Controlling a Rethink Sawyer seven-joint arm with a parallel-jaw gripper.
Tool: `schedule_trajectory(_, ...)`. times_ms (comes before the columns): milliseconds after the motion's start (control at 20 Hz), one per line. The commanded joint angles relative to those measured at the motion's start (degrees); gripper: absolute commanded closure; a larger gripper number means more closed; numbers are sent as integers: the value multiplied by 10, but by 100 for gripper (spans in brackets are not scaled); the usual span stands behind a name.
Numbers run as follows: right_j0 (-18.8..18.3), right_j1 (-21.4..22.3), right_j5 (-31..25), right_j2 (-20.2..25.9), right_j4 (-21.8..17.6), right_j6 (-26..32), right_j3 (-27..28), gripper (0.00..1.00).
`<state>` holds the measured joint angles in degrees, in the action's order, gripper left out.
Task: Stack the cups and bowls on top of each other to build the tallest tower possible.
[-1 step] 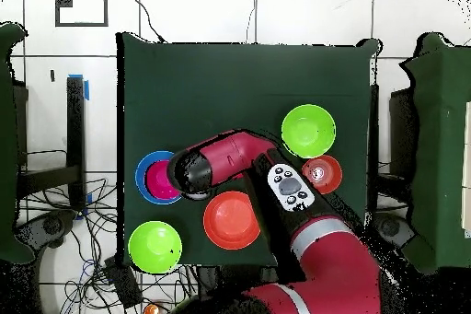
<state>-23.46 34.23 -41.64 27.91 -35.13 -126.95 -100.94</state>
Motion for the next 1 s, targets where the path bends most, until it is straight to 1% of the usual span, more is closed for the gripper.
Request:
schedule_trajectory(50,-3,-19,0,-22,-62,77,37,0)
schedule_trajectory(400,-3,-14,-1,-16,-53,74,34,0)
schedule_trajectory(450,-5,-7,-1,-13,-49,74,24,0)
schedule_trajectory(600,-4,0,-7,-9,-42,74,21,0)
schedule_trajectory(700,-3,-3,-3,-11,-44,70,21,0)
schedule_trajectory(800,1,-21,-3,-11,-47,71,43,0)
schedule_trajectory(900,-1,-18,-1,-10,-47,72,35,0)
schedule_trajectory(1000,-11,1,-13,-3,-37,84,22,0)
